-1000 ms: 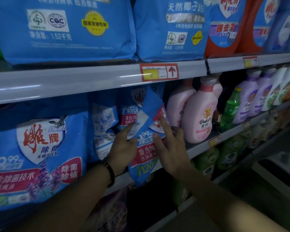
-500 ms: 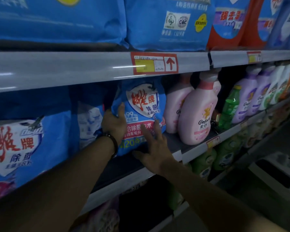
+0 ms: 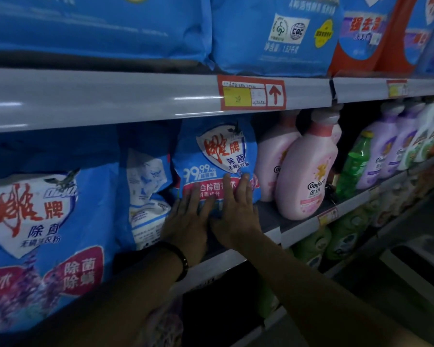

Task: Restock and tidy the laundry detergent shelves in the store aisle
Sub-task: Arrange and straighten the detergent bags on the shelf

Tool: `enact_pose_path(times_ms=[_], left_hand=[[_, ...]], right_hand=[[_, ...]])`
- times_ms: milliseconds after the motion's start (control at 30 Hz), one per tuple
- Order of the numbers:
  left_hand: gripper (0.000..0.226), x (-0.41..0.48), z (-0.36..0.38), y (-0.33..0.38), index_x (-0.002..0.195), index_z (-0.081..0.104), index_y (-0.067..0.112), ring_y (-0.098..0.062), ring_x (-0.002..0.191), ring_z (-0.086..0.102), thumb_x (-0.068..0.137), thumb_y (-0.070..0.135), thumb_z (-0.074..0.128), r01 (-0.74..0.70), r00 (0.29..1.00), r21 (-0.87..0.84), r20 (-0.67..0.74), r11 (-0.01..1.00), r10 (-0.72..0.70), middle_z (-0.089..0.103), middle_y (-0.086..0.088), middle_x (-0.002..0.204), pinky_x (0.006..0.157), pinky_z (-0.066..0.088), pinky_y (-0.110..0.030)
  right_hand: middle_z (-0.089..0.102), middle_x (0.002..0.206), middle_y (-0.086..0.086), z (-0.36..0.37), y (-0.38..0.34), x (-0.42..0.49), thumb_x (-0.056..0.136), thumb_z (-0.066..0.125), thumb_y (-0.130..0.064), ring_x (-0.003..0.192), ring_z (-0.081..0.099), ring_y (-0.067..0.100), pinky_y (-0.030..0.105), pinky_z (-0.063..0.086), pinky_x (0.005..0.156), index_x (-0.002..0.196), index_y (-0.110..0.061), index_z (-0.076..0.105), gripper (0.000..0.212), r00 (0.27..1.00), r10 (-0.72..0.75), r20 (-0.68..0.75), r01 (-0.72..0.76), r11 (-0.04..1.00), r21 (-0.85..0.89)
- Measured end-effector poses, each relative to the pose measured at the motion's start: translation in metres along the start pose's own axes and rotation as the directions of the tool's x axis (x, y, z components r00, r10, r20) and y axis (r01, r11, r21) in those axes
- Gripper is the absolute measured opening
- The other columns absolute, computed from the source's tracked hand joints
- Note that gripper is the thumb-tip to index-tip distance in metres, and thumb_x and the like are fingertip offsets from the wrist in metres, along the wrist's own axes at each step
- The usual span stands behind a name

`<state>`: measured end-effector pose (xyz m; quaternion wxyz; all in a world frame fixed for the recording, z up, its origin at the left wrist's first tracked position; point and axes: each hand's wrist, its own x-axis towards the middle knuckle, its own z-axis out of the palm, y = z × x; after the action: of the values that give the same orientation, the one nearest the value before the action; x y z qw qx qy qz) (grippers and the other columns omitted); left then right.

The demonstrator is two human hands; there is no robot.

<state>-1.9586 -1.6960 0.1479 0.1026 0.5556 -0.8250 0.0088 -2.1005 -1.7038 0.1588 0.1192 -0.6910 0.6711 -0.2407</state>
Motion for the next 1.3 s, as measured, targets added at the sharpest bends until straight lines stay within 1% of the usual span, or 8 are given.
enact_pose_path(times_ms=[233,400,533,600,733,900,1000,1300], left_hand=[[0.092,0.009,0.001,0.0,0.164,-0.018,0.029,-0.035,0.158,-0.024,0.101,0.038,0.049,0.069,0.991,0.114,0.102,0.991,-0.081,-0.034,-0.012,0.168,0.131,-0.001,-0.051],[0.085,0.001,-0.015,-0.002,0.167,0.008,0.023,-0.034,0.161,-0.003,0.097,0.028,0.057,0.011,0.997,0.001,0.072,1.0,-0.011,-0.003,-0.013,0.174,0.131,0.004,-0.048],[0.047,-0.041,-0.038,-0.011,0.131,0.061,0.017,-0.031,0.132,0.052,0.086,0.033,0.055,-0.106,0.989,0.048,-0.095,0.993,0.11,0.062,-0.006,0.135,0.115,0.038,-0.047],[0.038,-0.071,-0.05,-0.022,0.116,0.067,0.021,-0.027,0.117,0.058,0.082,0.034,0.055,-0.104,0.981,0.025,-0.16,0.994,0.107,0.066,-0.001,0.118,0.104,0.047,-0.044],[0.039,-0.13,-0.064,-0.054,0.122,0.066,0.019,-0.03,0.125,0.052,0.086,0.029,0.055,-0.084,0.976,0.107,-0.191,0.991,0.103,0.061,-0.005,0.126,0.107,0.045,-0.044],[0.055,-0.166,-0.068,-0.088,0.14,0.059,0.01,-0.03,0.134,0.052,0.094,0.04,0.055,-0.013,0.996,0.31,-0.084,0.951,0.041,0.06,-0.011,0.141,0.122,0.034,-0.042],[0.06,-0.172,-0.07,-0.092,0.146,0.053,0.008,-0.029,0.136,0.048,0.099,0.046,0.049,0.119,0.99,0.302,-0.104,0.946,-0.091,0.054,-0.01,0.148,0.12,0.037,-0.045],[0.079,-0.174,-0.068,-0.101,0.165,0.019,0.014,-0.029,0.151,0.025,0.102,0.058,0.036,0.244,0.97,0.312,-0.09,0.918,-0.227,0.02,-0.007,0.169,0.124,0.024,-0.046]], right_hand=[[-0.04,0.166,0.012,-0.004,-0.006,0.027,0.102,0.056,-0.05,0.155,-0.032,0.038,0.056,0.0,0.128,0.165,-0.029,-0.019,0.1,0.988,0.043,0.146,-0.043,0.999,0.0],[-0.033,0.169,0.009,-0.029,0.0,0.027,0.088,0.078,-0.036,0.158,-0.021,0.038,0.055,0.008,0.131,0.167,-0.03,-0.002,0.113,0.957,0.041,0.286,-0.087,0.985,0.15],[0.016,0.168,0.018,-0.019,-0.002,0.009,0.084,0.077,-0.03,0.152,0.029,0.041,0.048,0.034,0.124,0.159,-0.021,0.039,0.084,0.986,0.085,0.147,-0.113,0.973,0.201],[0.048,0.147,0.022,-0.009,-0.021,-0.013,0.087,0.074,-0.021,0.13,0.054,0.042,0.043,0.048,0.109,0.137,-0.011,0.061,0.052,0.992,0.125,-0.02,-0.118,0.97,0.214],[0.056,0.128,0.017,0.01,-0.072,-0.059,0.089,0.074,-0.024,0.114,0.06,0.037,0.033,0.048,0.09,0.121,-0.013,0.063,0.036,0.997,0.051,-0.065,-0.029,0.951,0.307],[0.061,0.128,0.014,0.027,-0.102,-0.066,0.094,0.075,-0.029,0.116,0.062,0.03,0.029,0.046,0.085,0.131,-0.009,0.055,0.047,0.995,0.033,0.089,-0.064,0.923,0.378],[0.059,0.138,0.016,0.034,-0.11,-0.062,0.091,0.079,-0.033,0.127,0.059,0.034,0.039,0.051,0.103,0.144,-0.007,0.045,0.068,0.981,0.099,0.168,-0.162,0.892,0.423],[0.039,0.158,0.016,0.045,-0.131,-0.035,0.073,0.067,-0.087,0.147,0.031,0.043,0.054,0.031,0.119,0.16,-0.018,0.027,0.117,0.925,0.296,0.238,-0.356,0.894,0.274]])
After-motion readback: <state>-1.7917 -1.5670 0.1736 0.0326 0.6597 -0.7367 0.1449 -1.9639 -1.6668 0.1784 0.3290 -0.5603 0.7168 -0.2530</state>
